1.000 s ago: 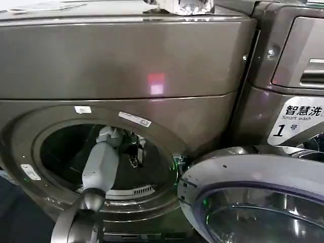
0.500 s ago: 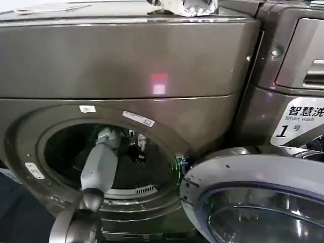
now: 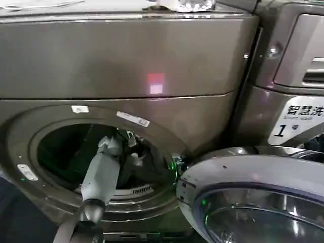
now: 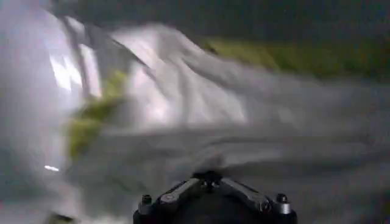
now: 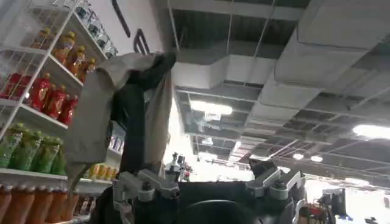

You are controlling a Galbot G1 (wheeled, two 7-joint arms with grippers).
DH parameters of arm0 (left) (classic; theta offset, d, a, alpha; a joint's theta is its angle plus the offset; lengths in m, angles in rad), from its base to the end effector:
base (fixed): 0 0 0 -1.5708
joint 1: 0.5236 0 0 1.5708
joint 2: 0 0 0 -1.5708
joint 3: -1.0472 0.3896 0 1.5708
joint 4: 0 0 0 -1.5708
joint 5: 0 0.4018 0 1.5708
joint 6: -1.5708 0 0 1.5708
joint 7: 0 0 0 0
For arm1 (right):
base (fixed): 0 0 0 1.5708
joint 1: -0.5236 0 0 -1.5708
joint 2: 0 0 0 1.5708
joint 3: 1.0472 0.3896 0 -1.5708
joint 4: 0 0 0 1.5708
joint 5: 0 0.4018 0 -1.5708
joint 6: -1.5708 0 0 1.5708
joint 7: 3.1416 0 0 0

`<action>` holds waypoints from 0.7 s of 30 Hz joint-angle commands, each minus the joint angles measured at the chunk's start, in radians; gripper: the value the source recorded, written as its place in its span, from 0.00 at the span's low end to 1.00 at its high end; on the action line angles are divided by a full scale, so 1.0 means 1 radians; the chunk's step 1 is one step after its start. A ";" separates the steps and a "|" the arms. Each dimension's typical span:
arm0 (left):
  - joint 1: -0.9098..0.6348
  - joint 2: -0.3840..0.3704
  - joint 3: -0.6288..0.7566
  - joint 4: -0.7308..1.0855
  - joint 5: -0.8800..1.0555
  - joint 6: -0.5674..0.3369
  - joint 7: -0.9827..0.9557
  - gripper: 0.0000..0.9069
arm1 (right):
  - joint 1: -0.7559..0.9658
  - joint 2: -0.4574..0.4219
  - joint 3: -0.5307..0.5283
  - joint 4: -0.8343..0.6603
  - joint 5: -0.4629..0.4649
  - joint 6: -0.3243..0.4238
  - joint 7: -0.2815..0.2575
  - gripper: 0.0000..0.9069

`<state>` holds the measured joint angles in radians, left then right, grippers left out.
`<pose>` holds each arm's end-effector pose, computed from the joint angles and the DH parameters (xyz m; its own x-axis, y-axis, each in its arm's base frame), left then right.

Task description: Grasp the clothes from the dryer.

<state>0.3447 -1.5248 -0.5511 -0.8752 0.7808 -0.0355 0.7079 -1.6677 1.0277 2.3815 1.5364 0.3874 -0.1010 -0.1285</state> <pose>0.6527 0.0382 -0.2938 -0.7857 0.4340 0.4407 0.6185 0.5458 0.5653 -0.1776 -0.5382 -0.0529 -0.1534 0.8867 -0.4361 0.9783 0.0742 -0.1932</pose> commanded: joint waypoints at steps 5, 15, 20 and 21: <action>0.113 -0.034 0.028 -0.219 -0.442 0.176 -0.739 0.00 | 0.000 0.010 -0.003 0.023 0.002 -0.016 0.004 1.00; 0.134 -0.042 0.023 -0.343 -0.643 0.308 -0.758 0.00 | 0.008 0.017 -0.023 0.036 0.031 -0.005 0.013 1.00; 0.132 -0.045 0.029 -0.359 -0.671 0.333 -0.751 0.00 | 0.011 0.020 -0.025 0.036 0.033 -0.001 0.015 1.00; 0.131 -0.045 0.028 -0.360 -0.671 0.337 -0.751 0.00 | 0.010 0.020 -0.024 0.035 0.033 0.000 0.014 1.00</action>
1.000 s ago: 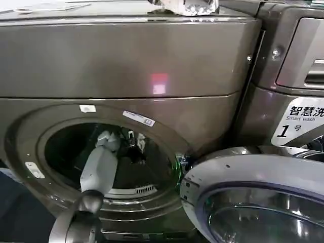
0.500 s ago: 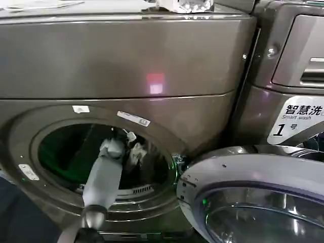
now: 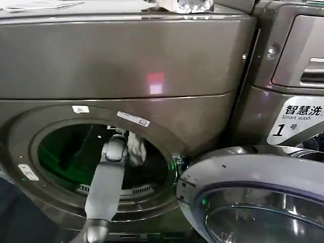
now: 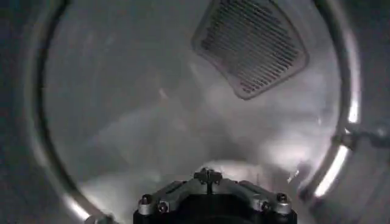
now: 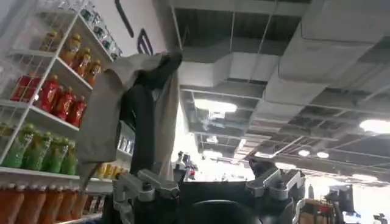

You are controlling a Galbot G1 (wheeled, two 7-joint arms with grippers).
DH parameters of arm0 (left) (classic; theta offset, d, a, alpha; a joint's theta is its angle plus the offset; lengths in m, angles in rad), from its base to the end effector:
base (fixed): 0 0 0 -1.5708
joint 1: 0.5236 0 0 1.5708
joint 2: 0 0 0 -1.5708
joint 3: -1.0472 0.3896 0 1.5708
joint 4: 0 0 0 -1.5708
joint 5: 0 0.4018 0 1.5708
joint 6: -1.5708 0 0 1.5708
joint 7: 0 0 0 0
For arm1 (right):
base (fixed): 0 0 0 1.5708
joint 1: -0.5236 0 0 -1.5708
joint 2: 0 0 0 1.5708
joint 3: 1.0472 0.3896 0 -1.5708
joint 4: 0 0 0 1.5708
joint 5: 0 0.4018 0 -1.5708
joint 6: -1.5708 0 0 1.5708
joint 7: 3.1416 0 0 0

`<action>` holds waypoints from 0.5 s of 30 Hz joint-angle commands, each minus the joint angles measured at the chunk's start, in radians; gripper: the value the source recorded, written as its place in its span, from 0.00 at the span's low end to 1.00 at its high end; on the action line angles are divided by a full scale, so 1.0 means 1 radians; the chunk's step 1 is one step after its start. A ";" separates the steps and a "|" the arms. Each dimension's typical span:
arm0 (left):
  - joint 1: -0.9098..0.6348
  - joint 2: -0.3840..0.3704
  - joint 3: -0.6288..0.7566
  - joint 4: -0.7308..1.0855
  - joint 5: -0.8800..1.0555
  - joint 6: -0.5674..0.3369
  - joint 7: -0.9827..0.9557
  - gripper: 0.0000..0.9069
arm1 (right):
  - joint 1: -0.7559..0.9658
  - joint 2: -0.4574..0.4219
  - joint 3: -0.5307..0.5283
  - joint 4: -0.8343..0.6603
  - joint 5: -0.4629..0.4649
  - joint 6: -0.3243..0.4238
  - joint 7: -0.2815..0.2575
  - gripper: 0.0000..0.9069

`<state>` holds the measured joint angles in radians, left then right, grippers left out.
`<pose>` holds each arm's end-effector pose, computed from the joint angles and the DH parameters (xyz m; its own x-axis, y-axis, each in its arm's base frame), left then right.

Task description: Grasp the clothes from the dryer.

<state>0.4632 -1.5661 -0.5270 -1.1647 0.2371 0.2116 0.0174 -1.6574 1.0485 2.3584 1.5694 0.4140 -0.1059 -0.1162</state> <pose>0.6103 0.0038 -0.2539 -0.9988 -0.0379 0.0318 -0.0295 0.9721 0.2326 -0.1688 -0.5308 -0.0585 -0.1645 0.8852 -0.4351 0.9799 0.0964 -0.1744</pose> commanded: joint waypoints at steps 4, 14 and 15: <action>0.013 -0.002 0.003 -0.073 -0.130 0.094 -0.055 0.00 | 0.001 0.003 -0.004 0.004 0.008 0.001 0.002 1.00; 0.012 -0.001 0.004 -0.074 -0.130 0.096 -0.038 0.00 | 0.010 -0.009 0.007 0.032 0.002 -0.088 0.053 1.00; 0.012 -0.001 0.004 -0.074 -0.129 0.097 -0.033 0.00 | 0.008 -0.008 0.009 0.033 0.002 -0.095 0.058 1.00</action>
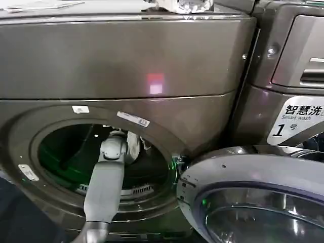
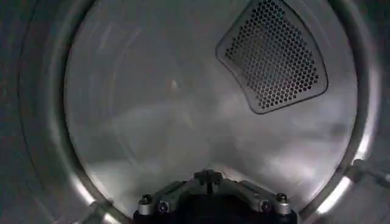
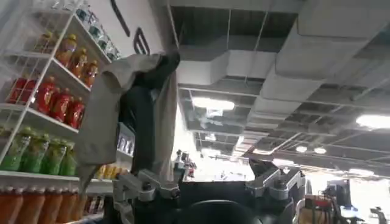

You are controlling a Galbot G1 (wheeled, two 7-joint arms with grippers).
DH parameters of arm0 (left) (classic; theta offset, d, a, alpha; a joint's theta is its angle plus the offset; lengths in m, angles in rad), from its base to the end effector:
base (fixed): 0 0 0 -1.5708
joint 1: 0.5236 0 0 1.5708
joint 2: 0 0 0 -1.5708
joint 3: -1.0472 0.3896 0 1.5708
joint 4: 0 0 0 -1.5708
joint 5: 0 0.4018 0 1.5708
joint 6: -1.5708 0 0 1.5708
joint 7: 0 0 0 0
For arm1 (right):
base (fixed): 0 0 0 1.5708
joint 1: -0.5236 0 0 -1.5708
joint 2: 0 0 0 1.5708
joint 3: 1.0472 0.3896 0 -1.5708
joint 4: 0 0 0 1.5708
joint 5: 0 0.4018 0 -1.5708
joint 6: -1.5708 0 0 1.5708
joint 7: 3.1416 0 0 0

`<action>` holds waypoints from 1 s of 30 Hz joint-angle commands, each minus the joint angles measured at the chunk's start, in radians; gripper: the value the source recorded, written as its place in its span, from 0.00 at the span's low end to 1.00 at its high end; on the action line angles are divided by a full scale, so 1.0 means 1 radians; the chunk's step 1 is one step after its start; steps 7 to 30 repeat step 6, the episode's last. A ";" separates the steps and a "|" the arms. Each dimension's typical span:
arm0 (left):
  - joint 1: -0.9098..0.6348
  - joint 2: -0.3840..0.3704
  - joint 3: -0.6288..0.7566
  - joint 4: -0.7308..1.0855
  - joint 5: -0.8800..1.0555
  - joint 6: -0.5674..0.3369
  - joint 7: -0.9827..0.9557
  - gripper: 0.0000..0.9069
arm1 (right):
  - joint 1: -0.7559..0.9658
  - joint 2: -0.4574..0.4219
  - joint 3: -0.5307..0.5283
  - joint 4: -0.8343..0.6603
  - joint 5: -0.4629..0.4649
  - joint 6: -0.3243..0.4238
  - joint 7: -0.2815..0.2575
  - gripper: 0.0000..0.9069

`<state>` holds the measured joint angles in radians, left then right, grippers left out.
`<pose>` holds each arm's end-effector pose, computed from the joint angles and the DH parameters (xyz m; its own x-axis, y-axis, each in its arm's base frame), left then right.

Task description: Grasp the clothes from the dryer.

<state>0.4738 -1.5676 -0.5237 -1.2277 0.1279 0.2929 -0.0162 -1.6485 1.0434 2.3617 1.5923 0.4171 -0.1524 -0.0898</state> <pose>0.6025 0.0017 -0.2356 -0.9968 -0.0549 0.0581 -0.0471 0.9907 0.1277 -0.1634 -0.5265 -0.0506 -0.1413 0.8954 -0.4222 0.9847 0.0831 -0.1533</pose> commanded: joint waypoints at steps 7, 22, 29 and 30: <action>-0.001 0.005 -0.002 -0.011 -0.020 0.019 0.011 0.00 | -0.007 0.002 0.016 0.022 -0.001 -0.064 0.028 1.00; -0.001 0.005 -0.002 -0.011 -0.020 0.019 0.011 0.00 | -0.007 0.002 0.016 0.022 -0.001 -0.064 0.028 1.00; -0.001 0.005 -0.002 -0.011 -0.020 0.019 0.011 0.00 | -0.007 0.002 0.016 0.022 -0.001 -0.064 0.028 1.00; -0.001 0.005 -0.002 -0.011 -0.020 0.019 0.011 0.00 | -0.007 0.002 0.016 0.022 -0.001 -0.064 0.028 1.00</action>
